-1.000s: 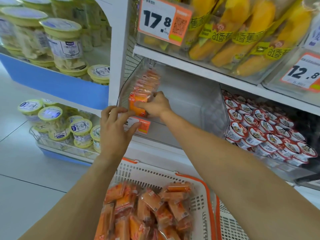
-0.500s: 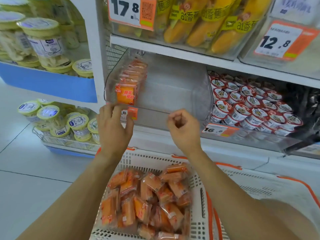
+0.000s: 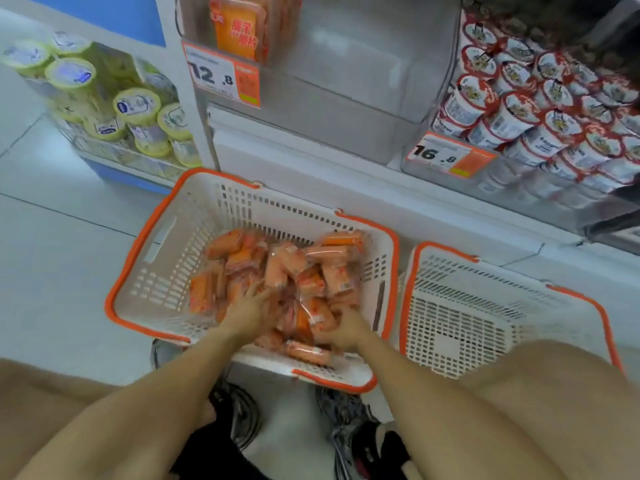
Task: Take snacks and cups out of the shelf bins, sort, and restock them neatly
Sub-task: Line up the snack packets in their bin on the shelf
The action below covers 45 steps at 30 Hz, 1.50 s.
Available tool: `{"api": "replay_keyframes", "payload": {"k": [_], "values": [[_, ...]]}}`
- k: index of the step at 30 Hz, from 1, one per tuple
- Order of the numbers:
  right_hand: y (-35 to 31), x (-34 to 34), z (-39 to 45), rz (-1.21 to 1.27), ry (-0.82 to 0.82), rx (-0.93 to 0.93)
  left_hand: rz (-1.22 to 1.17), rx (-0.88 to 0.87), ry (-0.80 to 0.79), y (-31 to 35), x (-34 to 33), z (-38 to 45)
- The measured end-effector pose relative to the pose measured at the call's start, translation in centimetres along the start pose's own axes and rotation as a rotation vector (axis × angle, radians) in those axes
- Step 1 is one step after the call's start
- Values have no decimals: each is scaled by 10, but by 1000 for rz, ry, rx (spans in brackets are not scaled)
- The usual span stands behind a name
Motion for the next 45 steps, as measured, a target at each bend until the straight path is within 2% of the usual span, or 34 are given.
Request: {"api": "replay_keyframes", "payload": {"k": [4, 8, 11, 12, 14, 18, 21, 24, 26, 29, 31, 34, 36, 38, 40, 45], "values": [[21, -17, 8, 23, 49, -70, 241, -120, -49, 11, -3, 9], [16, -21, 8, 128, 52, -111, 261, -133, 120, 14, 30, 12], [-2, -25, 10, 187, -31, -100, -134, -25, 284, 18, 70, 3], [-7, -25, 10, 219, -41, -92, -272, 48, 291, 13, 74, 1], [-9, -23, 7, 261, -26, -111, -519, 164, 260, 6, 73, -7], [0, -28, 15, 505, 26, -140, -965, 384, 151, -14, 38, -33], [20, -45, 38, 683, 5, -193, -1077, 445, 134, -24, 23, -53], [2, -35, -11, 899, -26, -267, -1077, 466, 180, -32, 33, -61], [-6, -26, -25, 953, 12, -243, -1079, 460, 199, -29, 39, -63], [-38, 4, -45, 794, 170, 36, -1177, 444, 233, -7, 46, -66], [-61, 12, -63, 737, 228, 214, -1251, 401, 171, 16, 44, -69], [-77, 9, -82, 650, 290, 353, -1342, 299, 95, 49, 40, -75], [-84, 5, -92, 459, 338, 423, -1369, 185, 63, 63, 42, -76], [-87, 1, -99, 319, 343, 438, -1394, 95, 8, 75, 44, -78], [-83, 2, -97, 306, 339, 407, -1348, 27, -55, 87, 44, -83], [-74, 13, -85, 477, 240, 405, -1271, 103, 44, 69, 37, -79]]}}
Point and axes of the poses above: each hand's wrist, its own z-axis towards the middle knuckle, its own x-axis out of the back of the hand, y = z × x, the point moved 10 cm from there along z, towards the middle knuckle, and after that the axes turned 2 degrees about -x, right-handed, at the moved point
